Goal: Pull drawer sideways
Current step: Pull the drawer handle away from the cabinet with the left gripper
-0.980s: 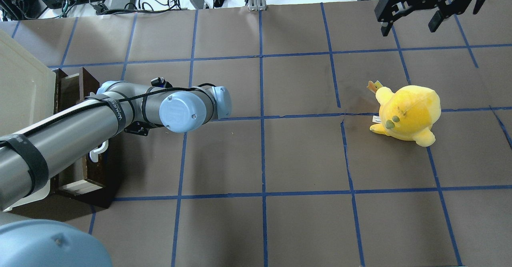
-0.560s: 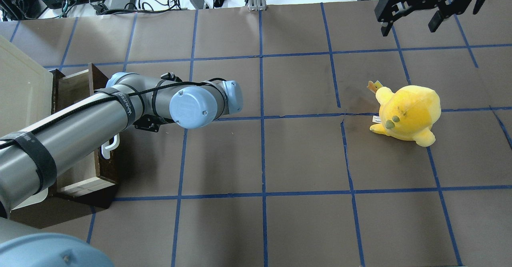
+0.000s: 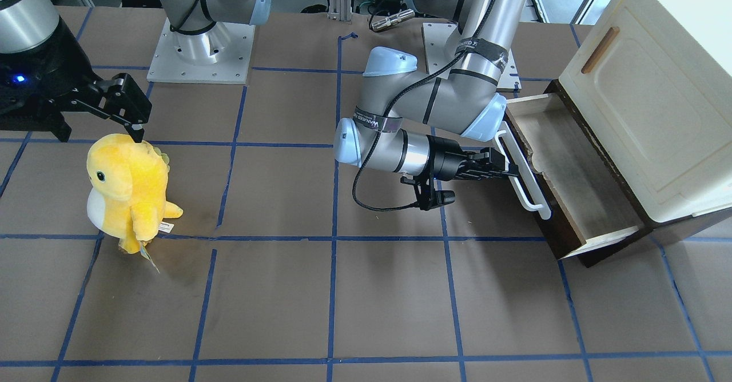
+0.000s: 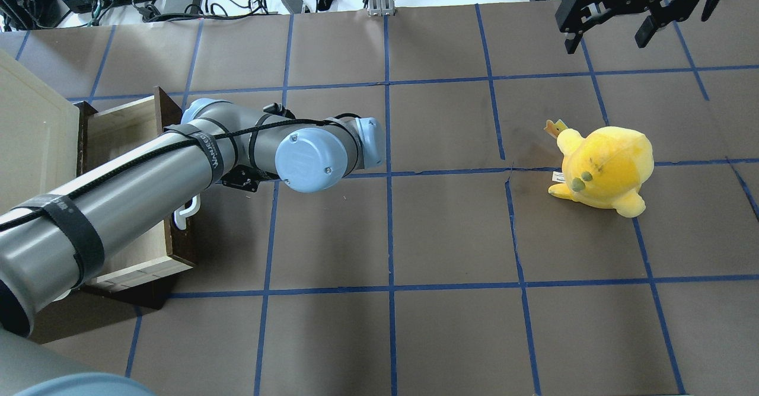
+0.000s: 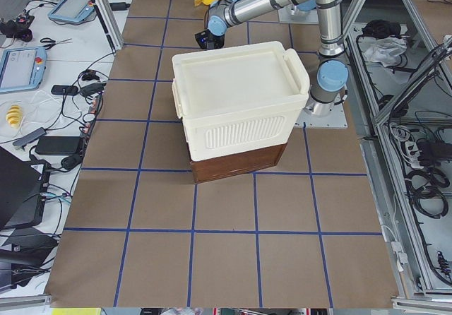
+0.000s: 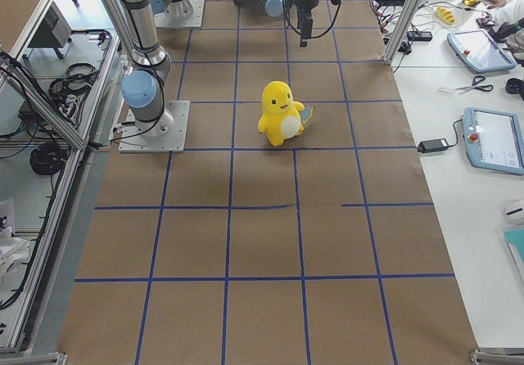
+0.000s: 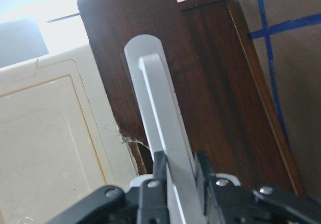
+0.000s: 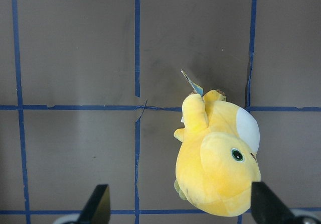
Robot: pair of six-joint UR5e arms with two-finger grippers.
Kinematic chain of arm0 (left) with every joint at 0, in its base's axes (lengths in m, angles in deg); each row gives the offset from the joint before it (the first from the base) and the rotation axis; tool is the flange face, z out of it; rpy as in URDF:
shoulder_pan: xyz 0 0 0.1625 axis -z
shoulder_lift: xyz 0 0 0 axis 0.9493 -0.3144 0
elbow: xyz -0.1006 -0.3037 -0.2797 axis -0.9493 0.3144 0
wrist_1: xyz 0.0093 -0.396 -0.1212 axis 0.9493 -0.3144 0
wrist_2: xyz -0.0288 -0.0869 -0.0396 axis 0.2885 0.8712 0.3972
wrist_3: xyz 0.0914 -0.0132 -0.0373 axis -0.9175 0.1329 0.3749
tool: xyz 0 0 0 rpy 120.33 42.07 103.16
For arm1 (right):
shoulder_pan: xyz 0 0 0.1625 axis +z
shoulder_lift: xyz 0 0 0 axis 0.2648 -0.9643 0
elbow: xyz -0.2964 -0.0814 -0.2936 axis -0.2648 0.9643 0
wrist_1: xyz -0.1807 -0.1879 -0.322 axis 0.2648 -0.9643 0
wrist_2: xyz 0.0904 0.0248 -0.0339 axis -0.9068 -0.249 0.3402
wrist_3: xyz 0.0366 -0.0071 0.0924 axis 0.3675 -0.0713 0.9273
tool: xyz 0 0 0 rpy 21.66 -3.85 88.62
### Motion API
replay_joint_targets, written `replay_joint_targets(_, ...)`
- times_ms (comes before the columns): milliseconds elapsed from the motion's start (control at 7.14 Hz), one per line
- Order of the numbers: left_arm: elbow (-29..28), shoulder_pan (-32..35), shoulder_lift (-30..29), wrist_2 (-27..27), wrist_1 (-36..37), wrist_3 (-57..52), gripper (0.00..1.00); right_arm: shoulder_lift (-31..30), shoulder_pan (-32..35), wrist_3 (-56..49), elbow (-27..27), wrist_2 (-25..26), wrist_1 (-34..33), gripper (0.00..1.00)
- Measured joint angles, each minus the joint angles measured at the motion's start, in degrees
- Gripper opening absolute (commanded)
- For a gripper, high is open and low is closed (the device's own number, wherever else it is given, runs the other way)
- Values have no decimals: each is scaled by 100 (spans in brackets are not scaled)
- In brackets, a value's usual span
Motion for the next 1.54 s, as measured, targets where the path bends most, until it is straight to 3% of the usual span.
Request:
replay_joint_targets(140,-13,51,-14,0,3,-11,0,0,0,0,0,0,0,100)
replay_joint_targets(280,-18,87,-22,-3,5,-19,14,0,0,0,0,0,0,100)
replay_joint_targets(420,-20,104,-25,-9,4,-22,73,0,0,0,0,0,0,100)
replay_joint_targets(560,-25,113,-25,-32,5,-25,100,0,0,0,0,0,1,100)
replay_joint_targets(1260,-55,111,65,-33,36,-40,100,0,0,0,0,-2,0,100)
replay_joint_targets(1540,-337,119,359,451,57,-384,100,-1,0,0,0,0,0,100)
